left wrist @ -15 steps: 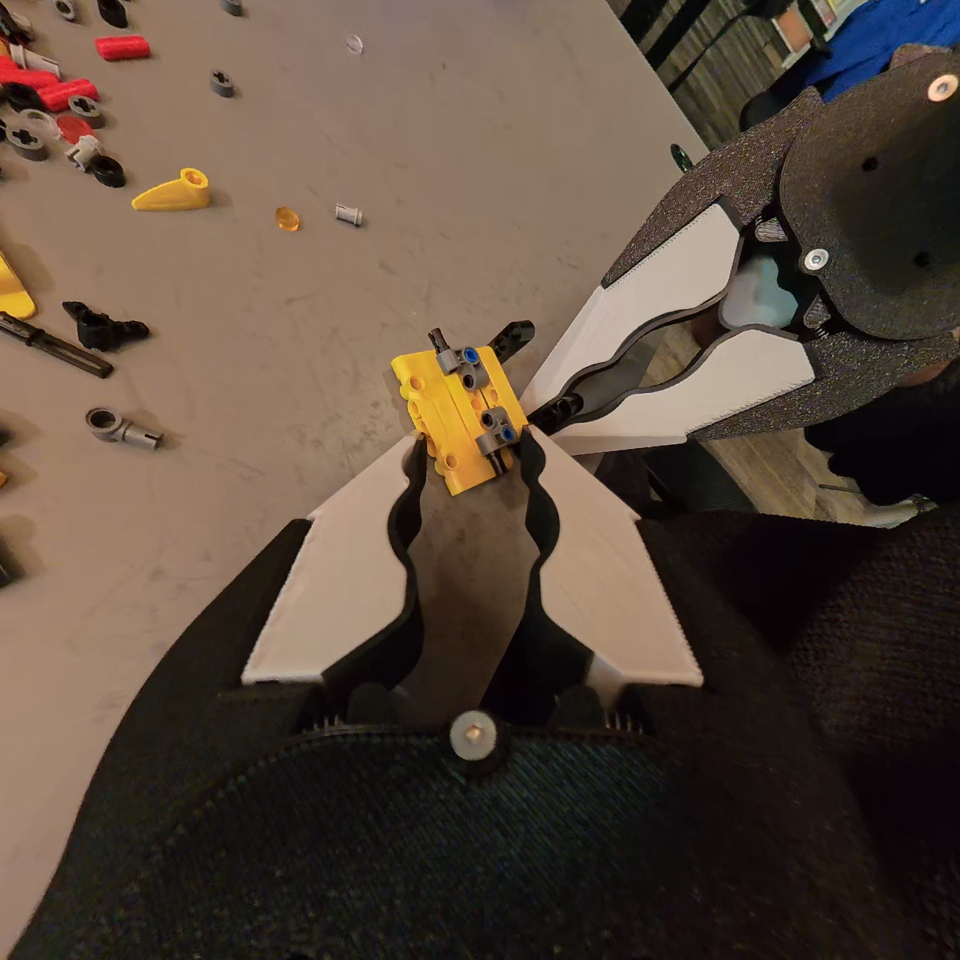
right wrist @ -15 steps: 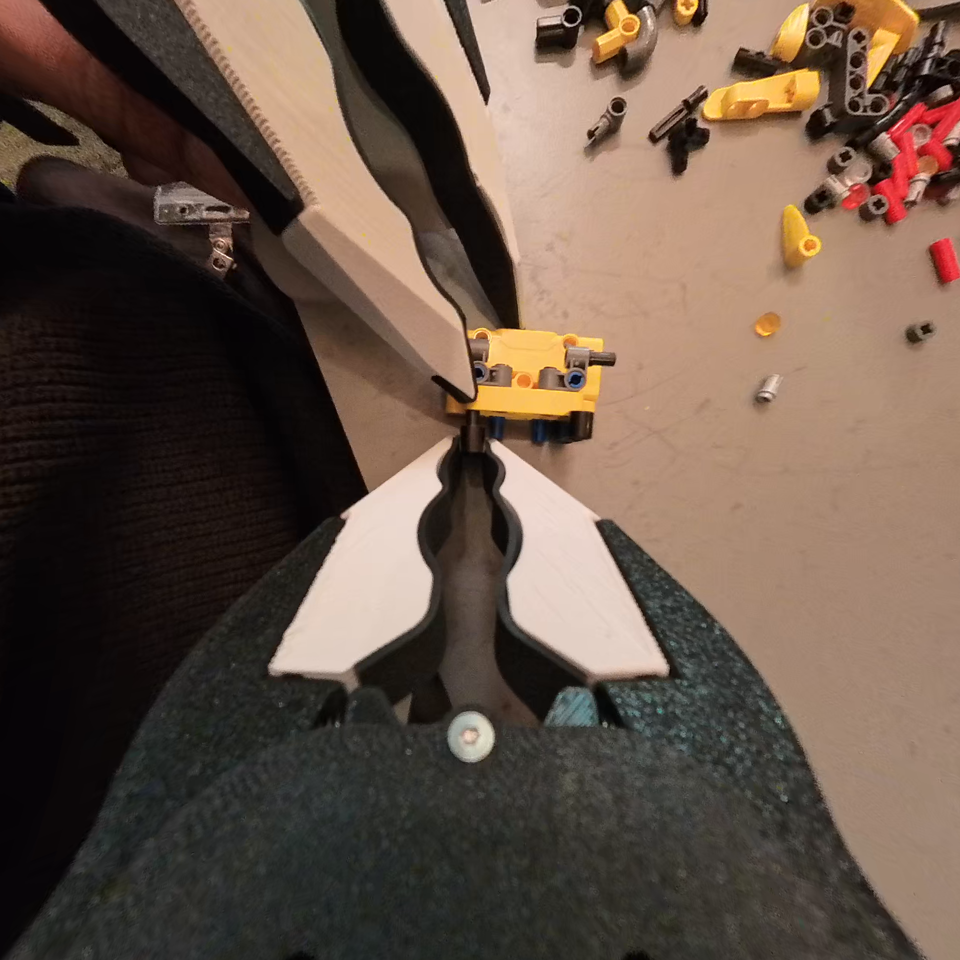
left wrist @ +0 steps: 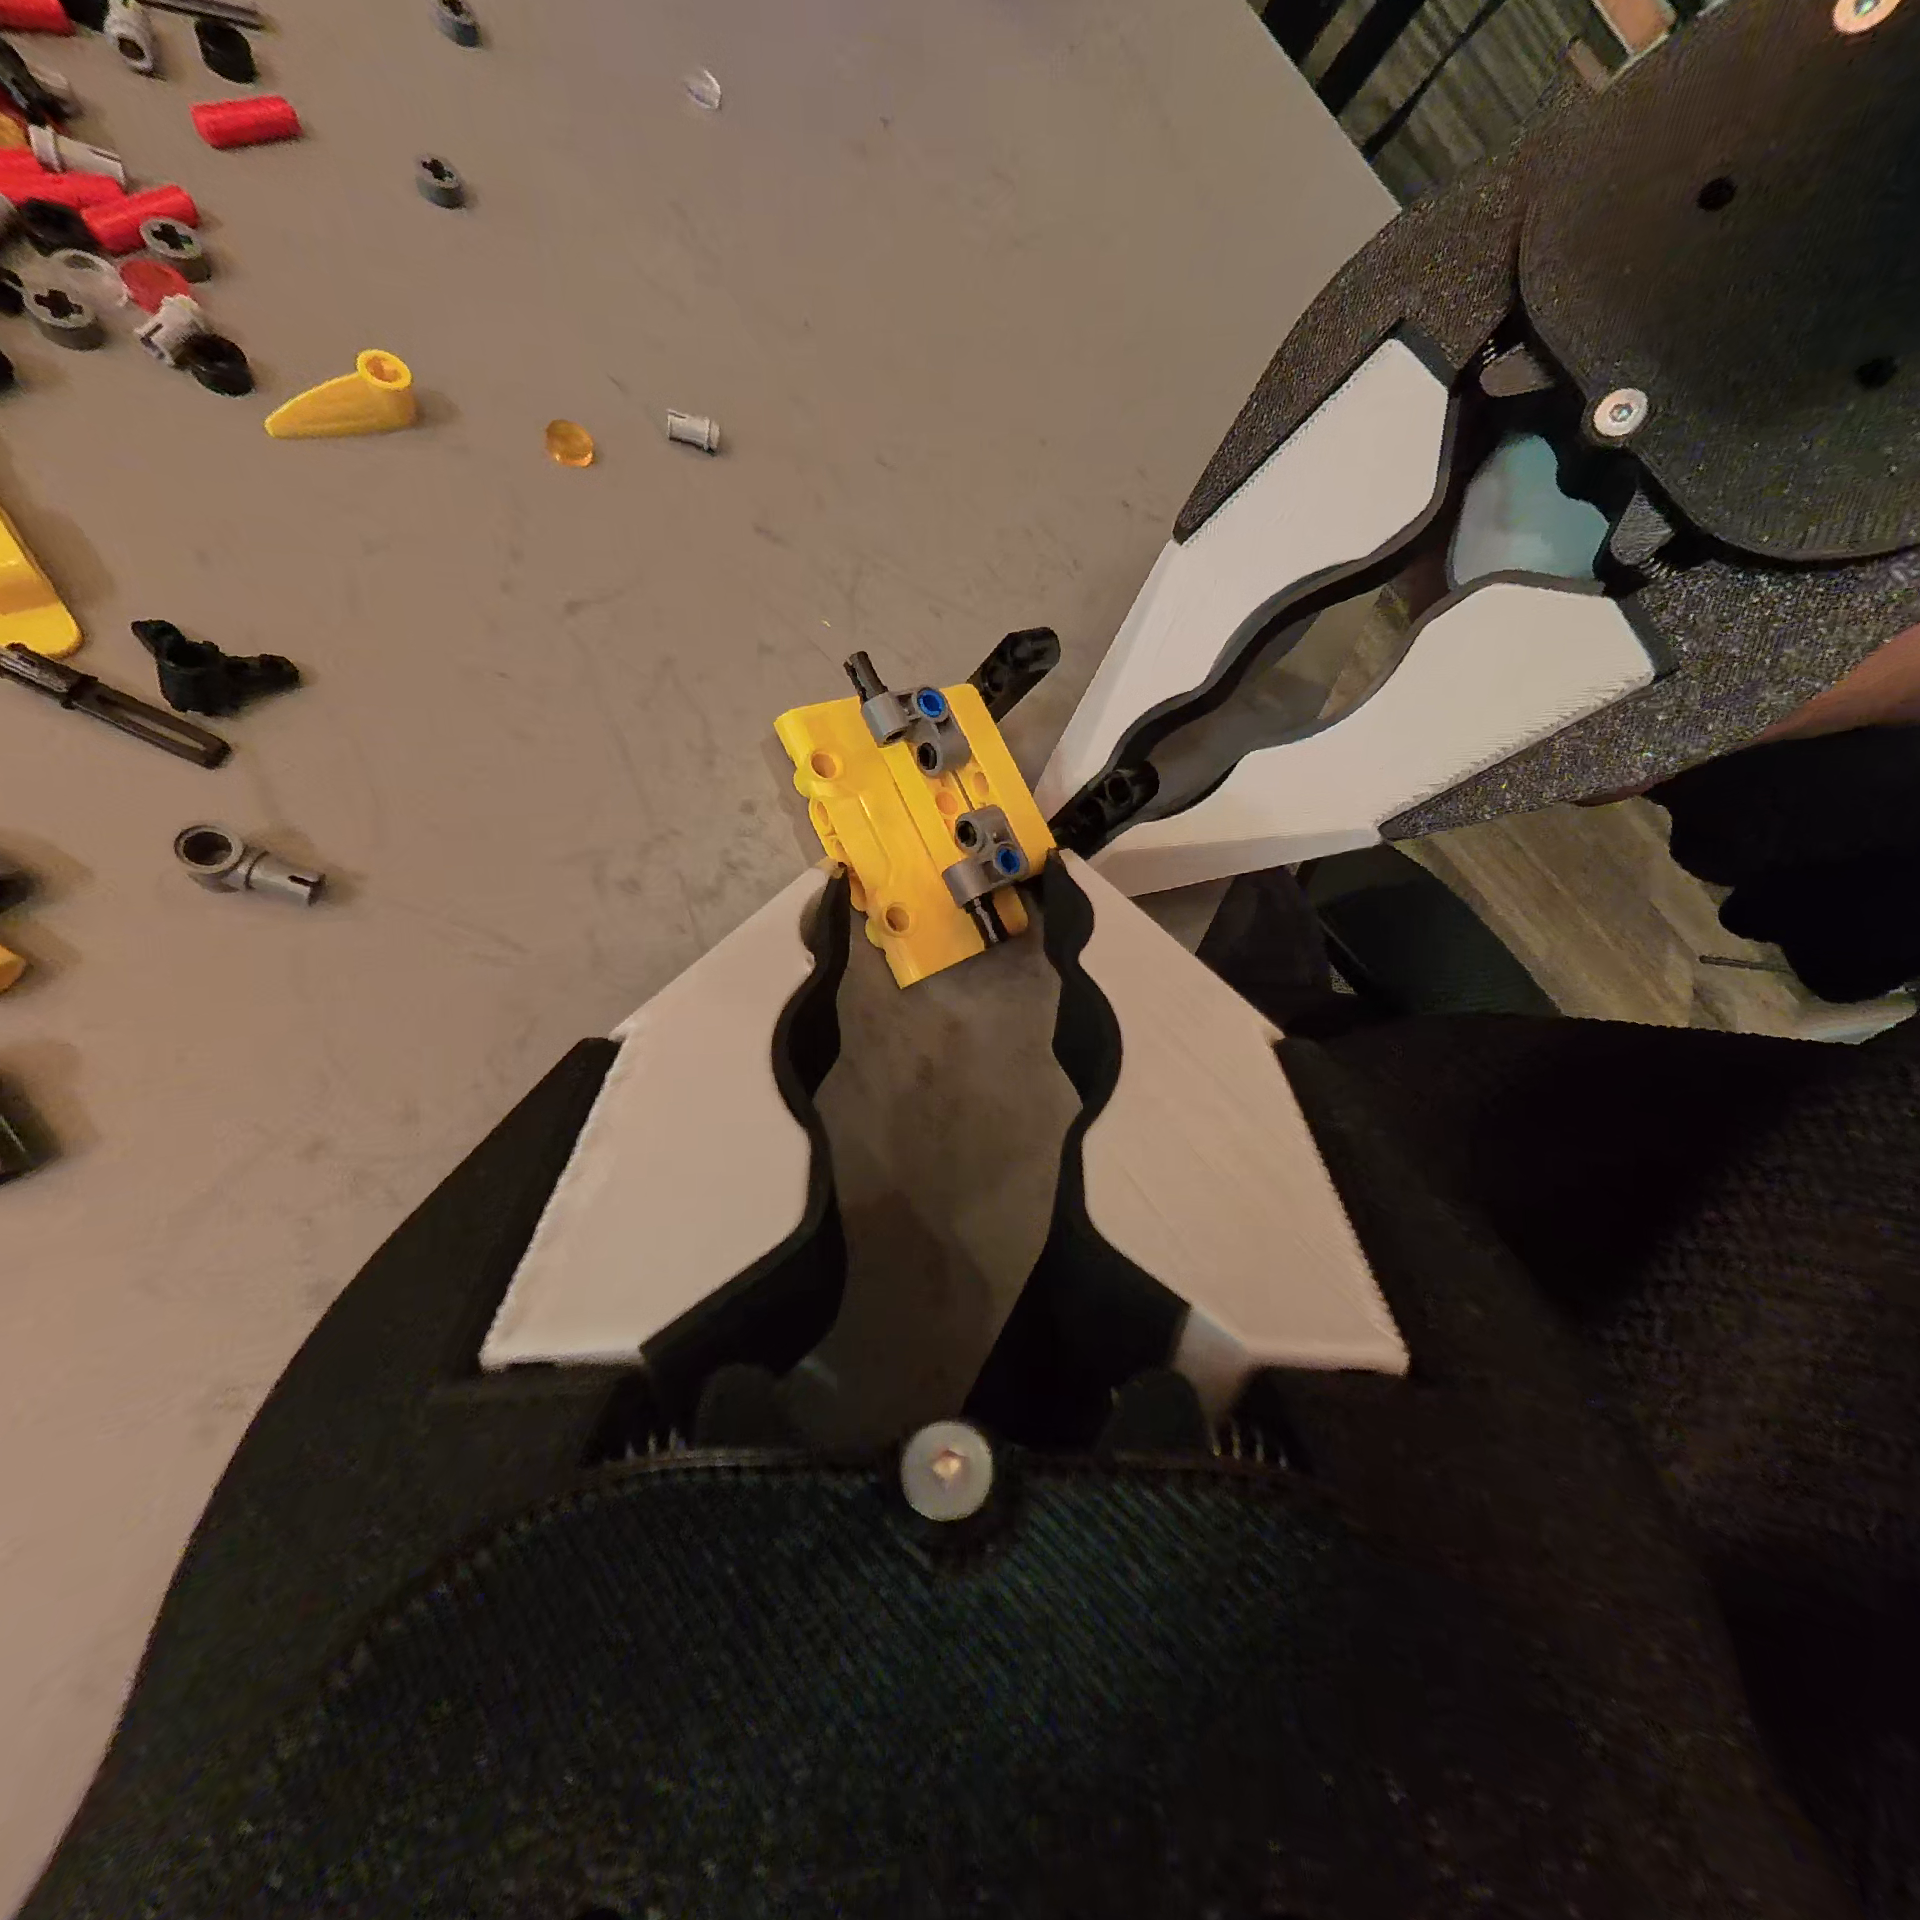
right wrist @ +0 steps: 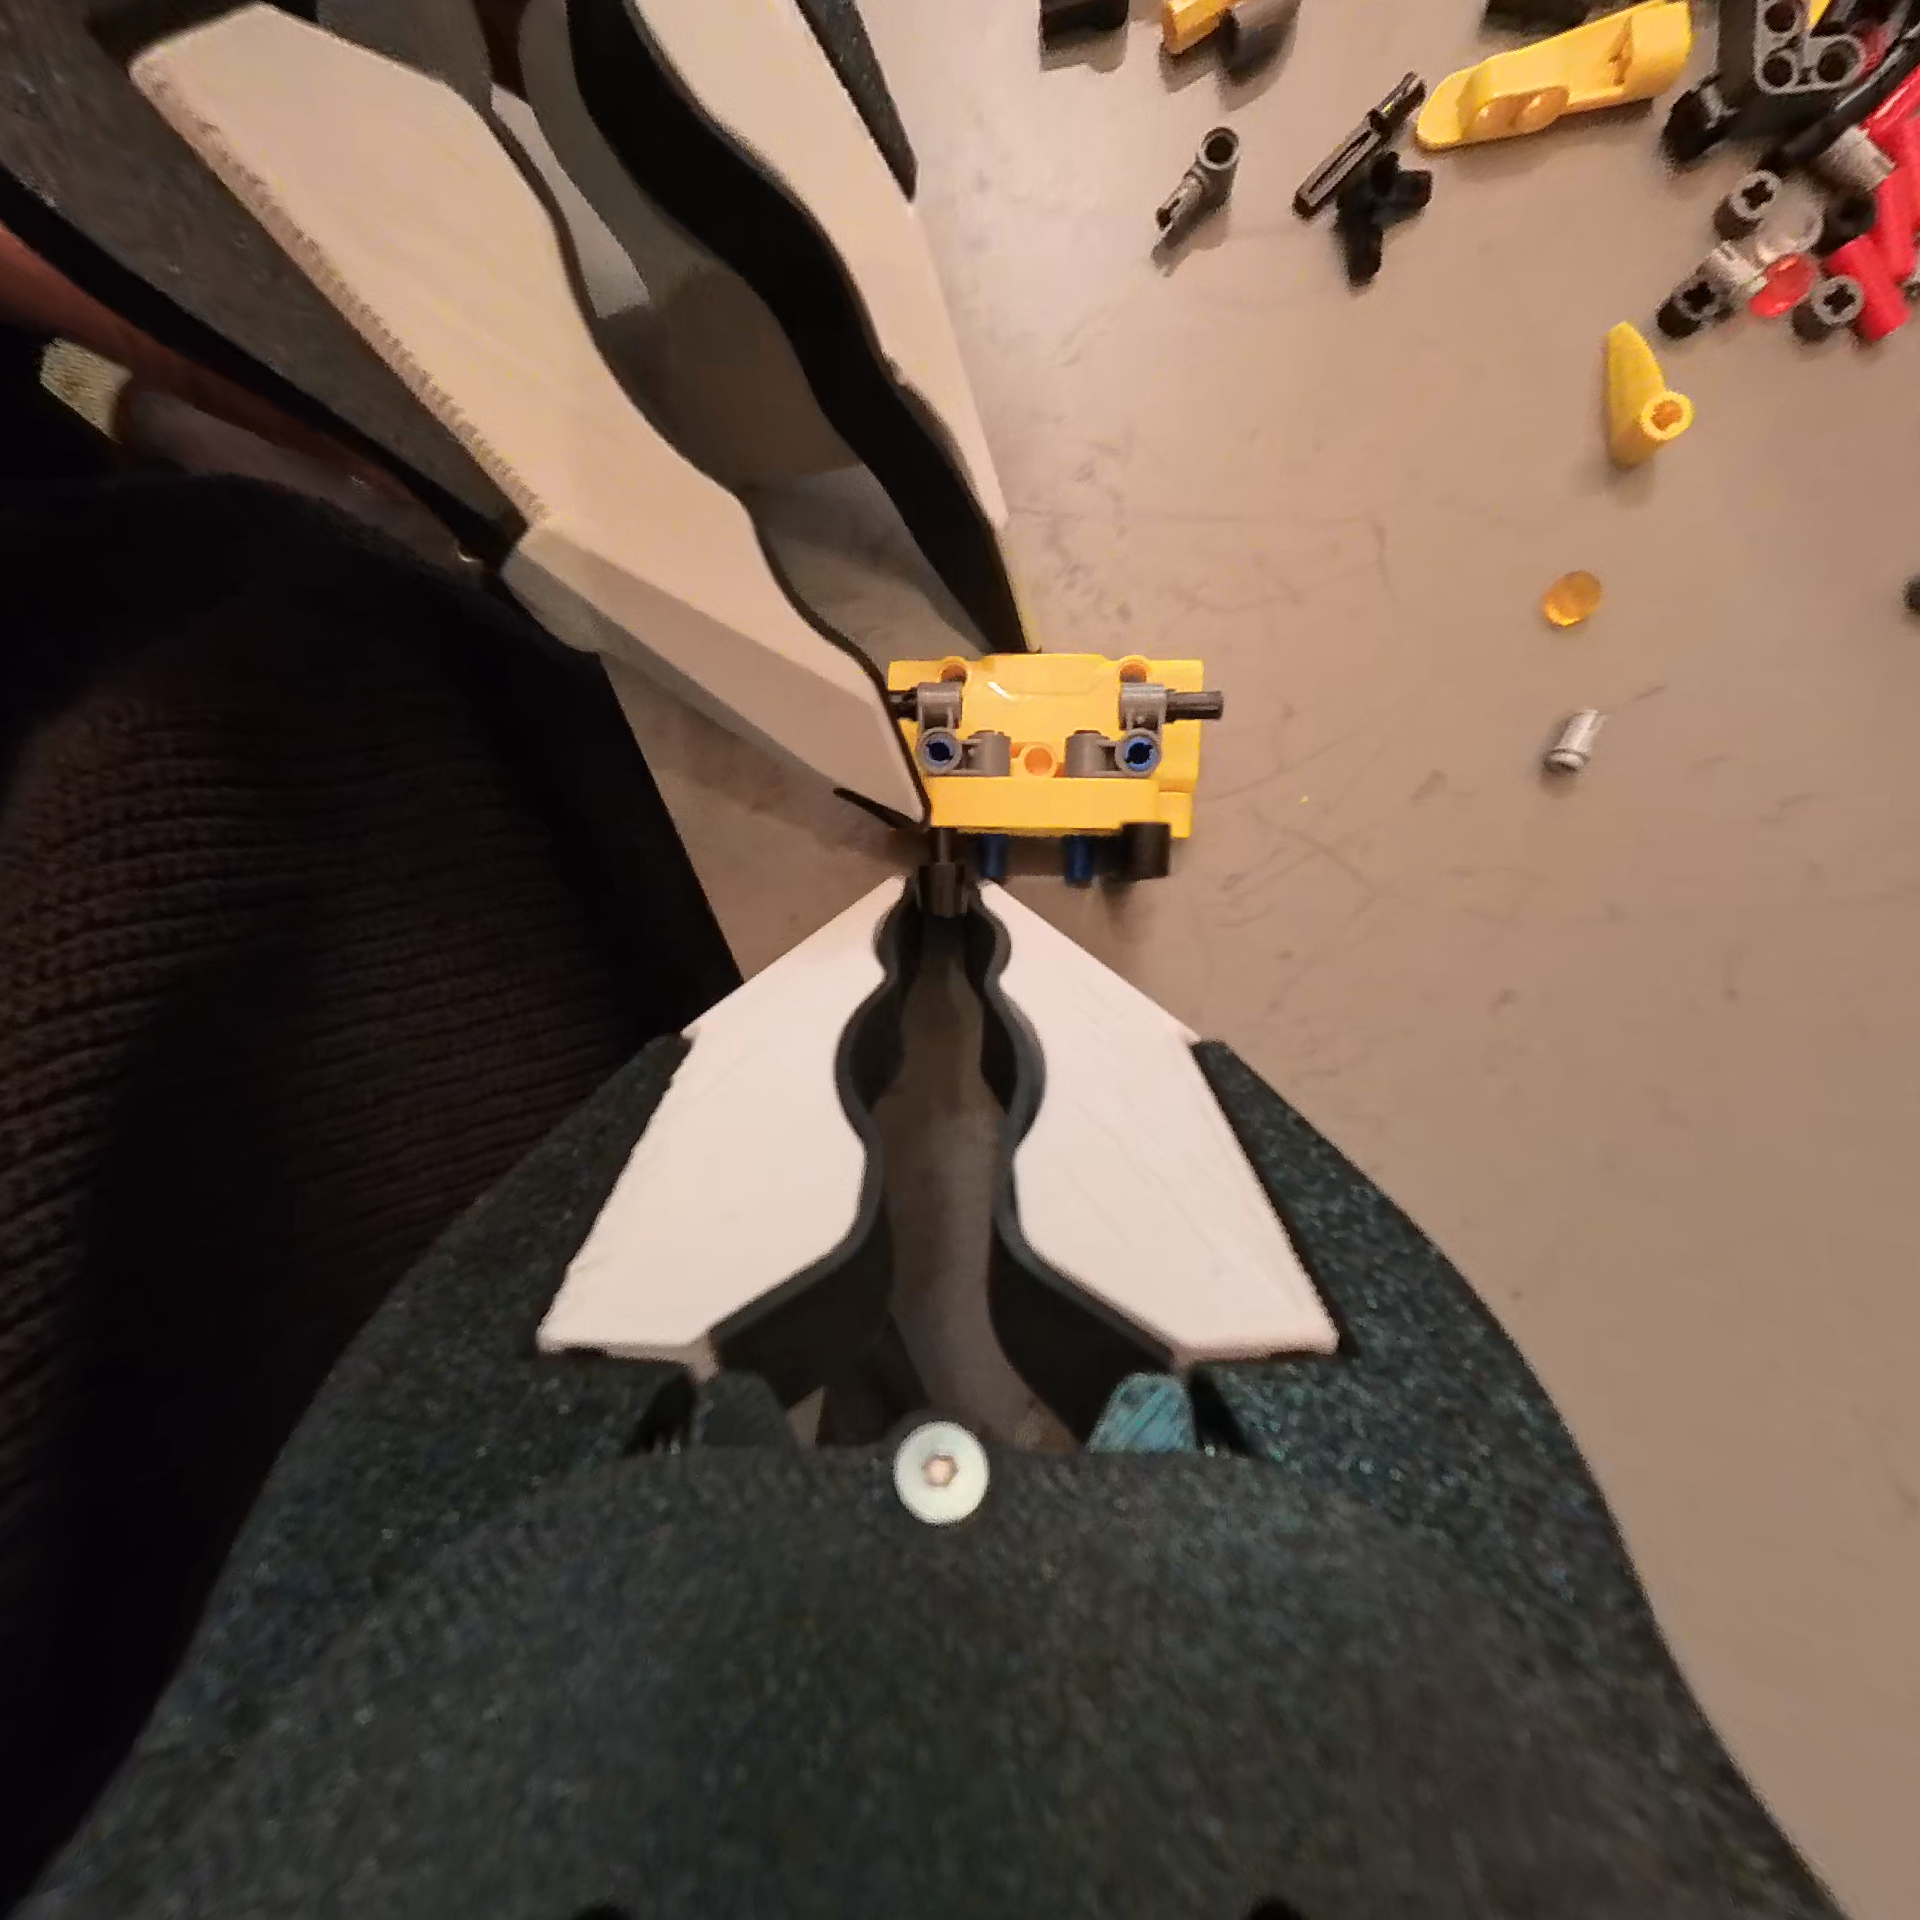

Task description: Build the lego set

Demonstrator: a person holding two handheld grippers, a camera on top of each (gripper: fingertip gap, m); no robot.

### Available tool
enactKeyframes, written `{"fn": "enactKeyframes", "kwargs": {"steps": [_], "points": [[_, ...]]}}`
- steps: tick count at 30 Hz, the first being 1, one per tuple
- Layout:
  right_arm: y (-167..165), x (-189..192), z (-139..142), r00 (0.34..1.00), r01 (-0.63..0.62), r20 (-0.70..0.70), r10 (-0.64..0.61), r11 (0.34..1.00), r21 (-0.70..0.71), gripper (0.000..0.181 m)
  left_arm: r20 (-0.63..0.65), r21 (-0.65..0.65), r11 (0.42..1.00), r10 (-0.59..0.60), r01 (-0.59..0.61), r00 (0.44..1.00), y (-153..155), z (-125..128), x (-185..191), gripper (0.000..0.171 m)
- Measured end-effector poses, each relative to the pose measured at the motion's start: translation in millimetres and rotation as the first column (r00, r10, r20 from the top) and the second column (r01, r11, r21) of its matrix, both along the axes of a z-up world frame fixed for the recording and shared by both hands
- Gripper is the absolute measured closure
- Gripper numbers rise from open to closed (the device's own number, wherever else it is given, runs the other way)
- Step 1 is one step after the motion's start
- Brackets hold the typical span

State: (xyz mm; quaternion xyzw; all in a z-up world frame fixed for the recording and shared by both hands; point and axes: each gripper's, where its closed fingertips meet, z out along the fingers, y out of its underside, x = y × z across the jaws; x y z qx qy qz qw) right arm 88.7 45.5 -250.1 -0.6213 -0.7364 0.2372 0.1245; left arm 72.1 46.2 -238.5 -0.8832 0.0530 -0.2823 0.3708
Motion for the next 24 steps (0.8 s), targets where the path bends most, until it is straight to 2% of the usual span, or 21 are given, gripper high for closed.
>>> {"fn": "enactKeyframes", "kwargs": {"steps": [4,12,16,20,22,24], "points": [[0.2,-0.1,-0.5,1.000,-0.008,0.025,0.007,0.998,0.059,0.176,-0.014,0.005,1.000,0.006,-0.006,1.000,0.1,-0.4,0.1,0.134],[0.1,-0.2,-0.2,1.000,0.007,-0.004,-0.007,0.999,0.039,0.175,-0.037,0.008,1.000,-0.020,0.020,0.999,-1.1,-1.5,1.3,0.132],[0.1,0.1,0.2,0.999,0.023,-0.044,-0.023,1.000,-0.005,0.175,-0.117,0.022,0.994,-0.099,0.102,0.988,-7.0,-4.0,6.2,0.123],[0.2,0.4,0.1,0.998,0.024,-0.050,-0.024,1.000,0.012,0.175,-0.197,0.042,0.986,-0.149,0.160,0.969,-9.4,-6.9,5.4,0.124],[0.3,0.5,0.1,0.999,0.024,-0.045,-0.023,1.000,0.013,0.175,-0.252,0.043,0.984,-0.158,0.175,0.955,-9.2,-8.7,4.0,0.127],[0.3,0.7,0.1,0.999,0.029,-0.038,-0.029,1.000,0.001,0.175,-0.313,0.046,0.985,-0.145,0.167,0.939,-6.8,-11.0,-0.8,0.138]]}}
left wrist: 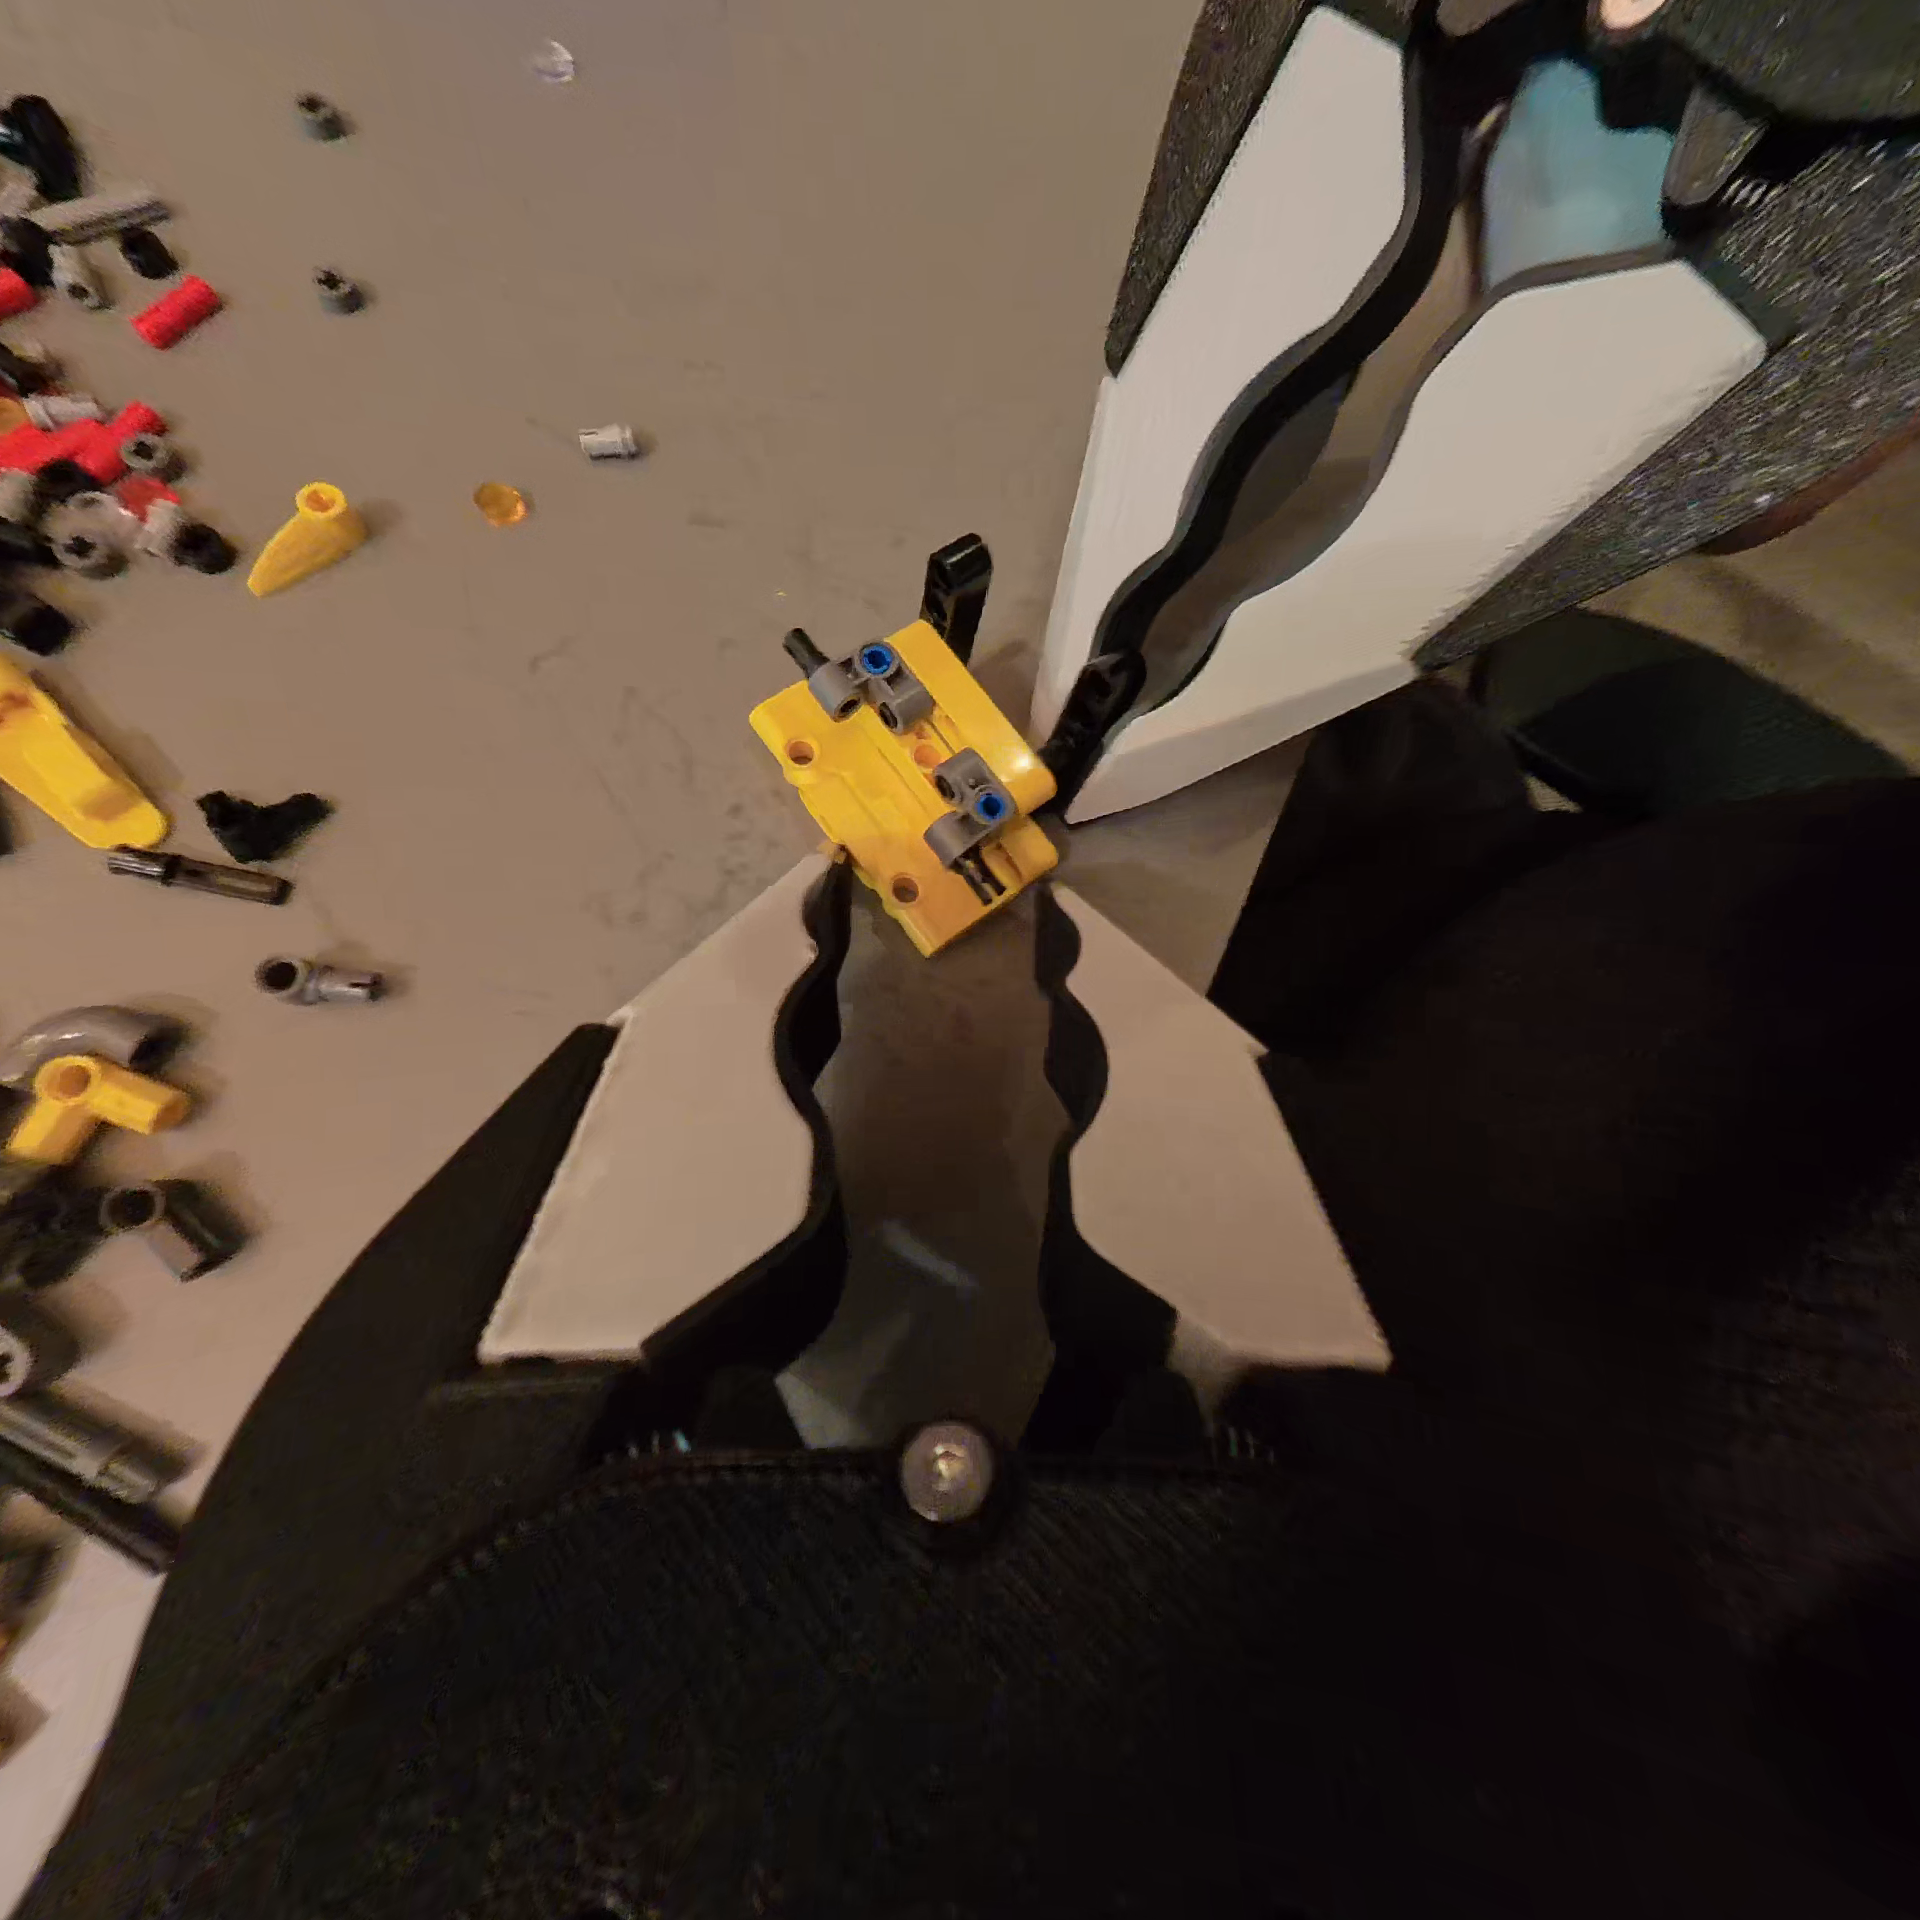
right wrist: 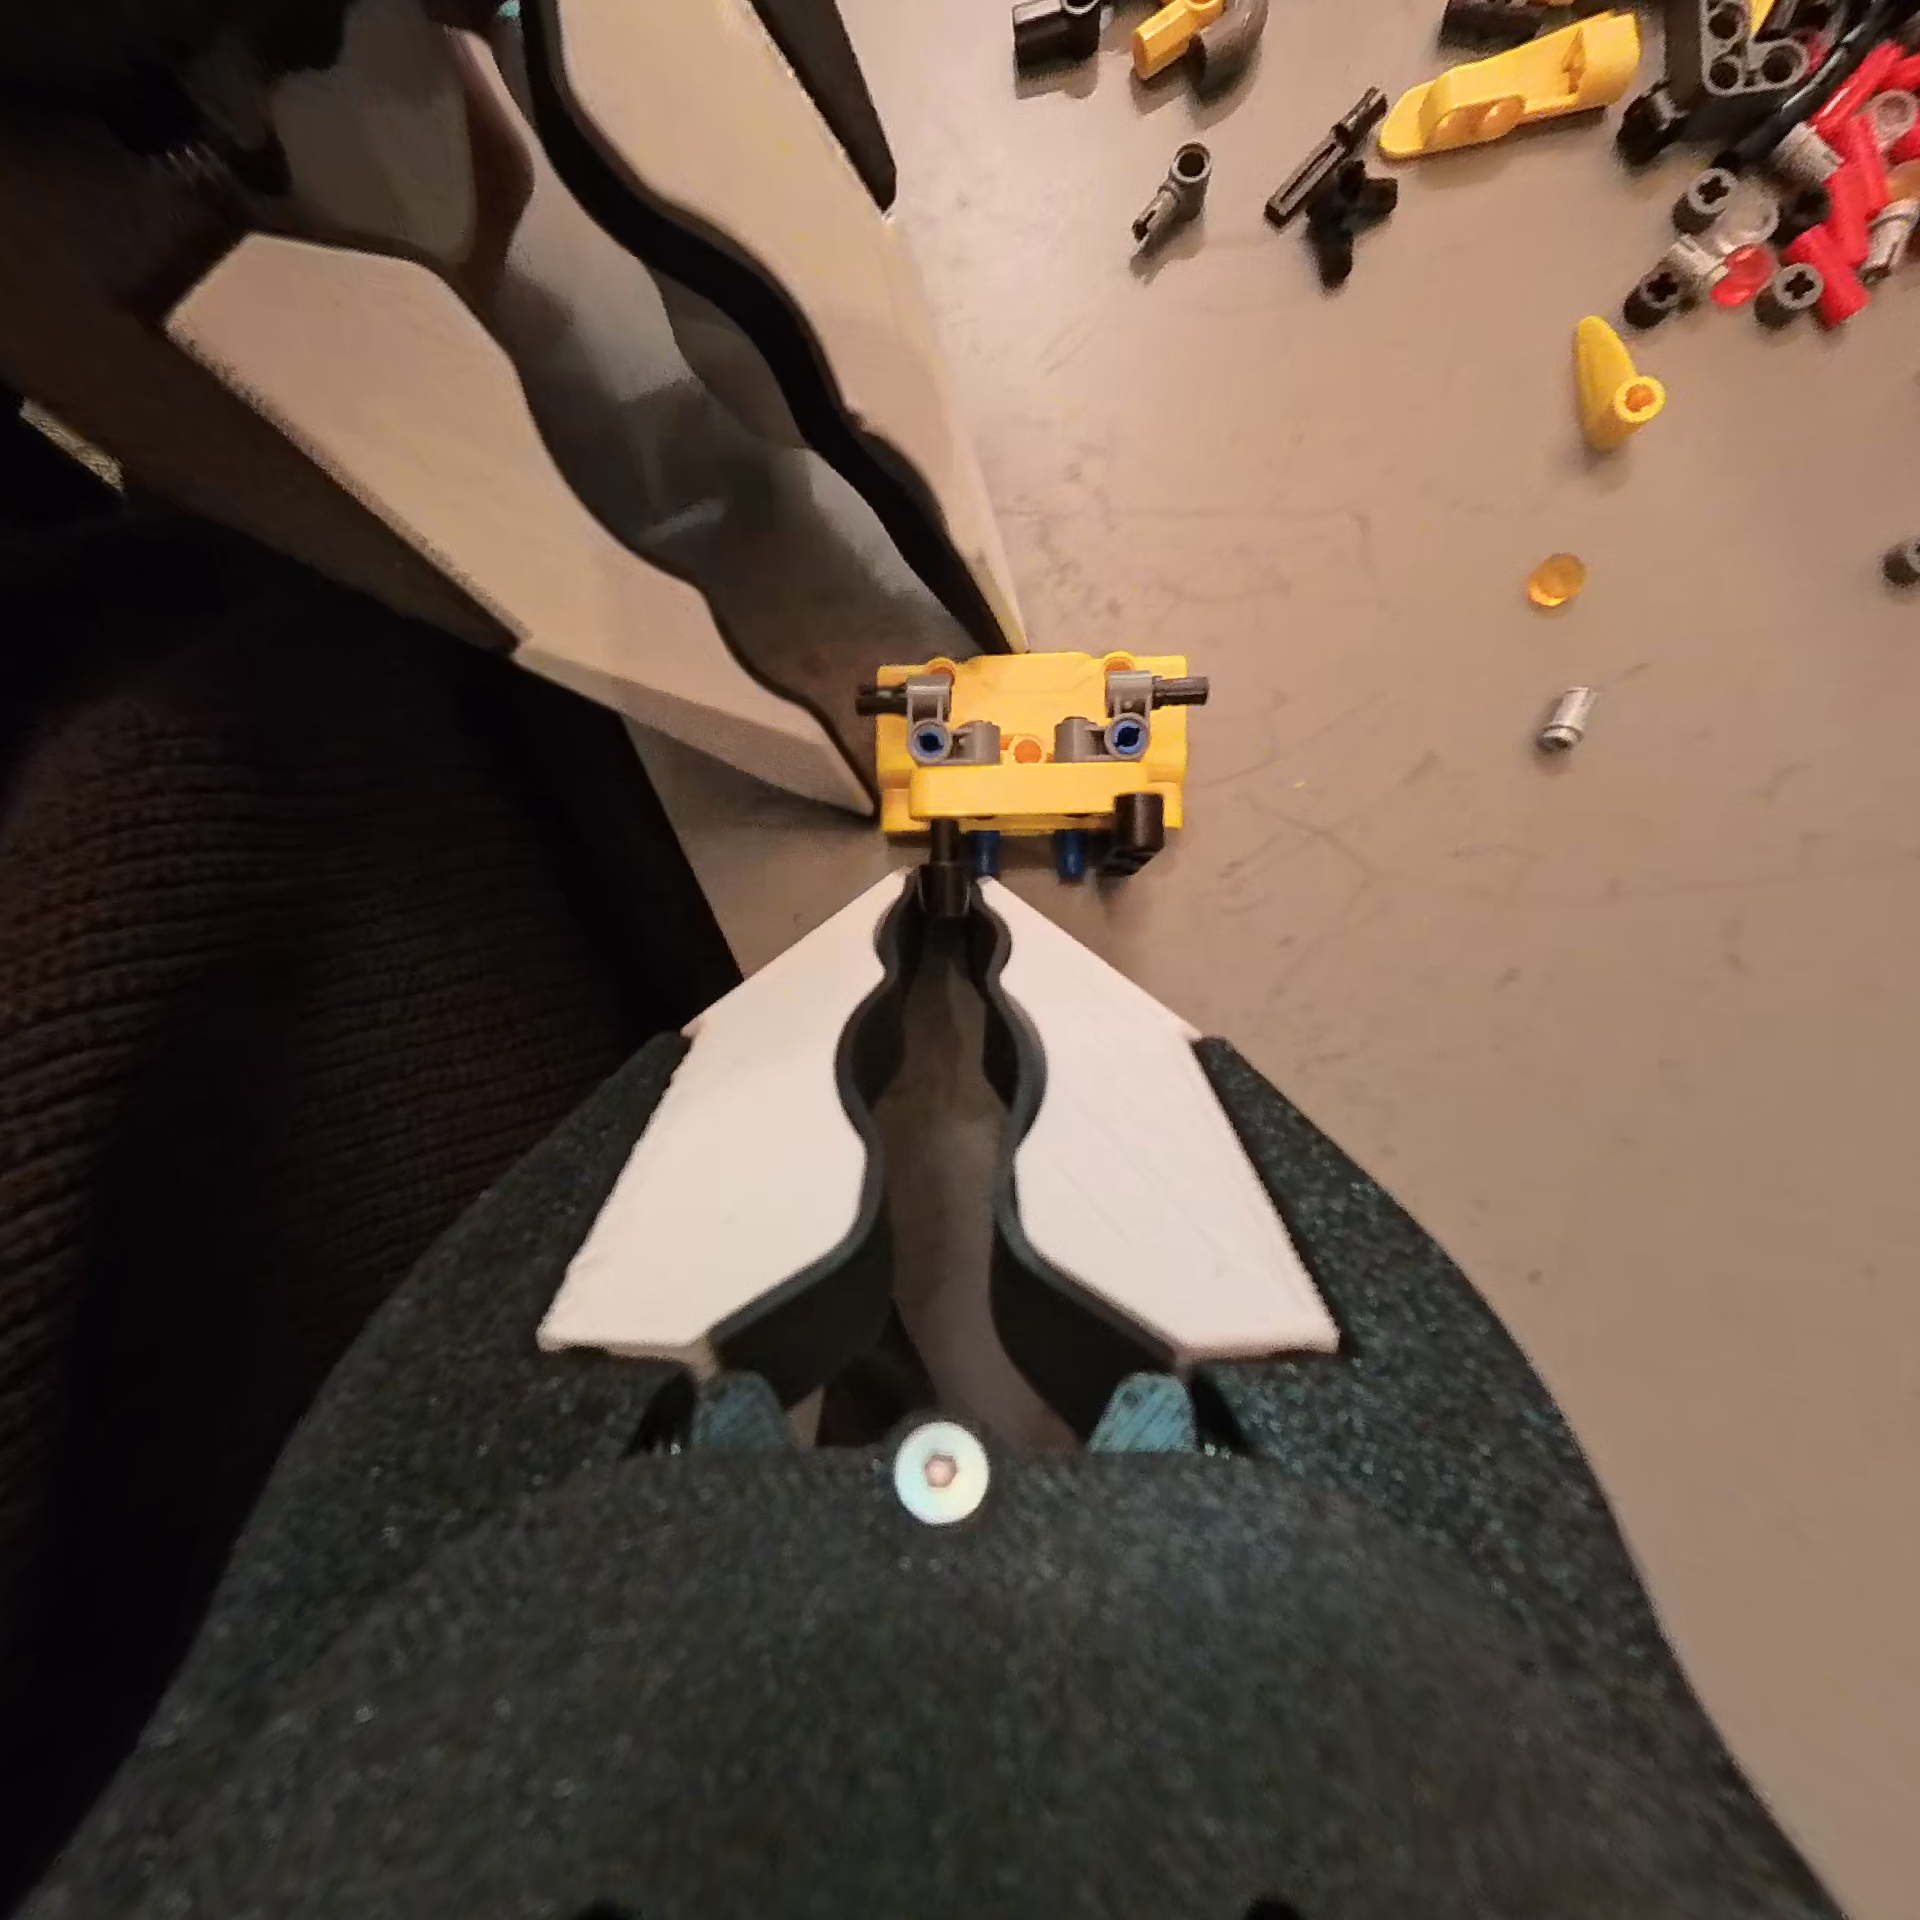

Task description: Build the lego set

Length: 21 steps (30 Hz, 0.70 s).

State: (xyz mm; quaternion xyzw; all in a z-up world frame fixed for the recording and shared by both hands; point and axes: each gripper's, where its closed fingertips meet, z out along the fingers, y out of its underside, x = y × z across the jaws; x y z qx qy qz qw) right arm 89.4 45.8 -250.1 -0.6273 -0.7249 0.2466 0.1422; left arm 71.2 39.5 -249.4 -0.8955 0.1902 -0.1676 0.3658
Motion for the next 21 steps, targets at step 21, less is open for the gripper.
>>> {"fn": "enactKeyframes", "kwargs": {"steps": [21], "points": [[-0.1,-1.6,-0.9,0.994,0.005,0.109,-0.019,0.991,0.132,0.176,-0.158,0.092,0.995,-0.013,0.028,0.987,-0.6,-1.5,-1.7,0.137]]}}
